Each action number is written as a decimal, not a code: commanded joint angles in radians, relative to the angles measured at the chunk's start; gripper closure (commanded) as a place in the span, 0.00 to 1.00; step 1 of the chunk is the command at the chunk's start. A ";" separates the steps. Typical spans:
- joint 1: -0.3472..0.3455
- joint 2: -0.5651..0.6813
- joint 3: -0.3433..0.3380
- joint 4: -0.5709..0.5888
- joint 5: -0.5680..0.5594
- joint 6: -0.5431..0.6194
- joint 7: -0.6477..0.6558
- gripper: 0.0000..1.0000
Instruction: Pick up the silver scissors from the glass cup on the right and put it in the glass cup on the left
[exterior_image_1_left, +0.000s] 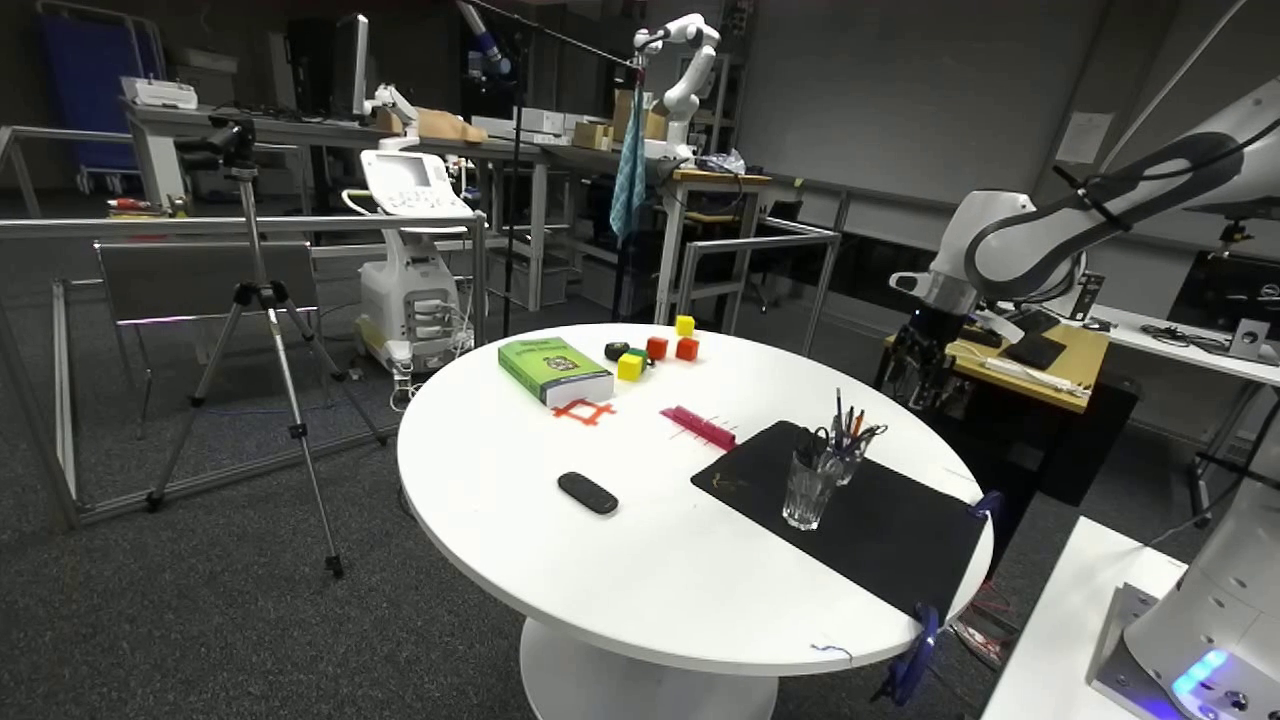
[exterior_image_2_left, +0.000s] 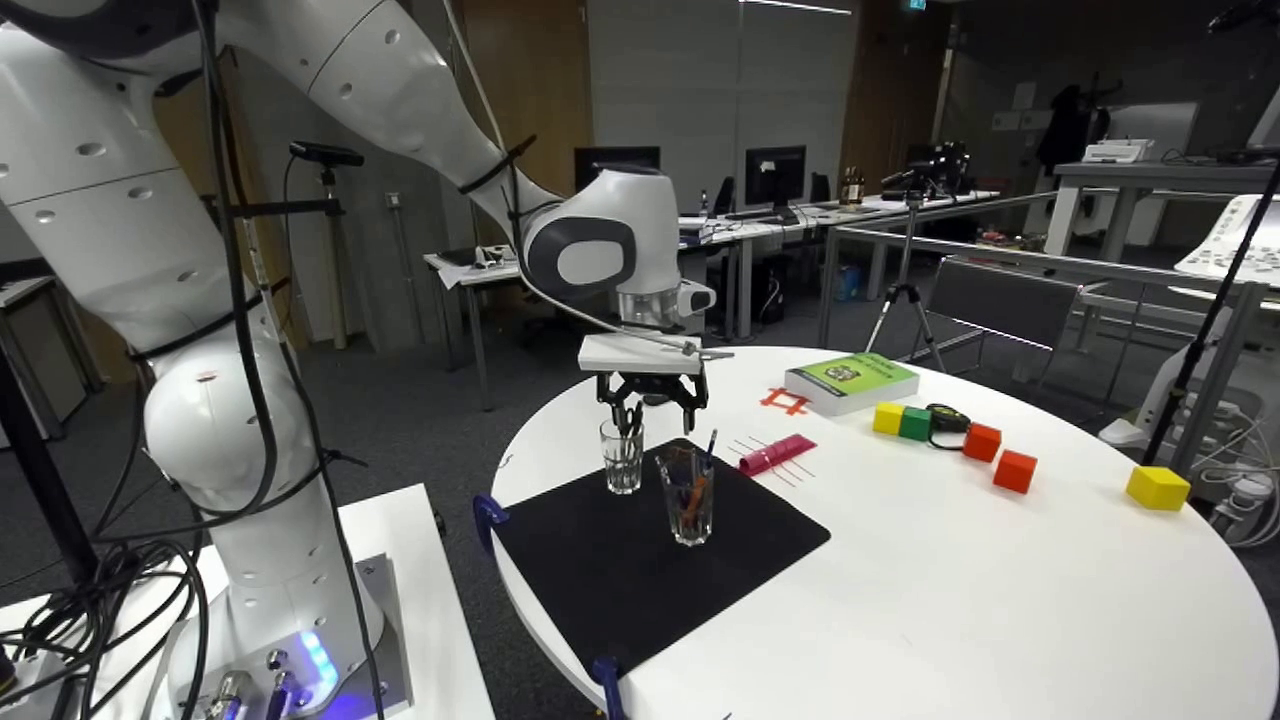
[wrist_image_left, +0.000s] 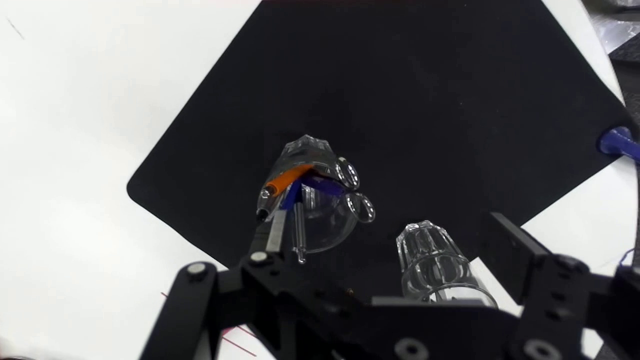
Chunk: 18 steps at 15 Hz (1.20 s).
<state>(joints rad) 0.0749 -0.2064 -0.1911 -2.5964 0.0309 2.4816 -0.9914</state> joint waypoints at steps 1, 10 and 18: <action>0.002 0.061 0.014 0.022 0.073 0.031 -0.101 0.00; -0.029 0.184 0.073 0.043 0.070 0.140 -0.110 0.00; -0.059 0.219 0.107 0.066 0.065 0.143 -0.106 0.29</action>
<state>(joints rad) 0.0481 -0.0059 -0.1082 -2.5521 0.0843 2.6099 -1.0568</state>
